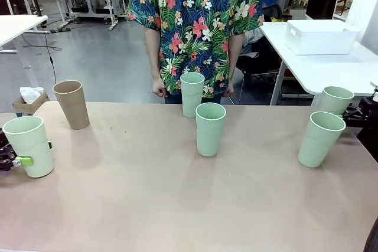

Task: Stack the cups and store them in the basket.
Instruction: Pick up two Reusable plastic cups , one in each hand.

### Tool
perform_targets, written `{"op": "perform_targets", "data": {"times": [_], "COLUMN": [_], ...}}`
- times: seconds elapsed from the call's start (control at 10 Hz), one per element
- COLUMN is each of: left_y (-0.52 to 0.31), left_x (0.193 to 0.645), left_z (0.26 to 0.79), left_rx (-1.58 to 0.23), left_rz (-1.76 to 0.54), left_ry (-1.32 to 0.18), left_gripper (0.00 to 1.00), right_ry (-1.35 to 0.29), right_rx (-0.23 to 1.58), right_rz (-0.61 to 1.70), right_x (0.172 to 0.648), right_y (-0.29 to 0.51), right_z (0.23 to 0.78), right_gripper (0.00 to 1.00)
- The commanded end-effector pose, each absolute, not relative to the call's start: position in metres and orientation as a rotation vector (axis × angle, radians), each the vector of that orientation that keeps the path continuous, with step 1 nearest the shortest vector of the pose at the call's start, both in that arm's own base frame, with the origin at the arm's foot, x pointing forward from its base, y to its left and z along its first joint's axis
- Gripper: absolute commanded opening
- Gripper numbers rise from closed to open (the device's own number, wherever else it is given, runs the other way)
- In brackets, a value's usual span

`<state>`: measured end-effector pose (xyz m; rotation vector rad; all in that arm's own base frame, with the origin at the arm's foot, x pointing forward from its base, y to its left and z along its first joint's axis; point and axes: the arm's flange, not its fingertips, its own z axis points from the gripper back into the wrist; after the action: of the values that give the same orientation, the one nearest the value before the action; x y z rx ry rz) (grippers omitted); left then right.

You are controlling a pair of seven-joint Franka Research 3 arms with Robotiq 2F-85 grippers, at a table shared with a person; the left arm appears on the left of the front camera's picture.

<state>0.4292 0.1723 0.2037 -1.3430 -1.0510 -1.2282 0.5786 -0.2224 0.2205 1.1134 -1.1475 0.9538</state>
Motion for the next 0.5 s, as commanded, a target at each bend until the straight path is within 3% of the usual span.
{"op": "perform_targets", "data": {"times": [0.0,0.4], "left_y": [0.164,0.137], "left_x": [0.421,0.399], "left_z": [0.224,0.310], "left_rx": [-1.328,-1.281], "left_rz": [-1.245,-1.274], "left_ry": [-1.085,-1.150], "left_gripper": [0.84,0.84], "right_ry": [-1.204,-1.309], "right_rx": [1.066,0.988], "right_rz": [0.955,0.916], "right_x": [0.569,0.539], "right_y": [-0.212,-0.175], "right_z": [0.249,0.347], "right_gripper": [0.87,0.87]}}
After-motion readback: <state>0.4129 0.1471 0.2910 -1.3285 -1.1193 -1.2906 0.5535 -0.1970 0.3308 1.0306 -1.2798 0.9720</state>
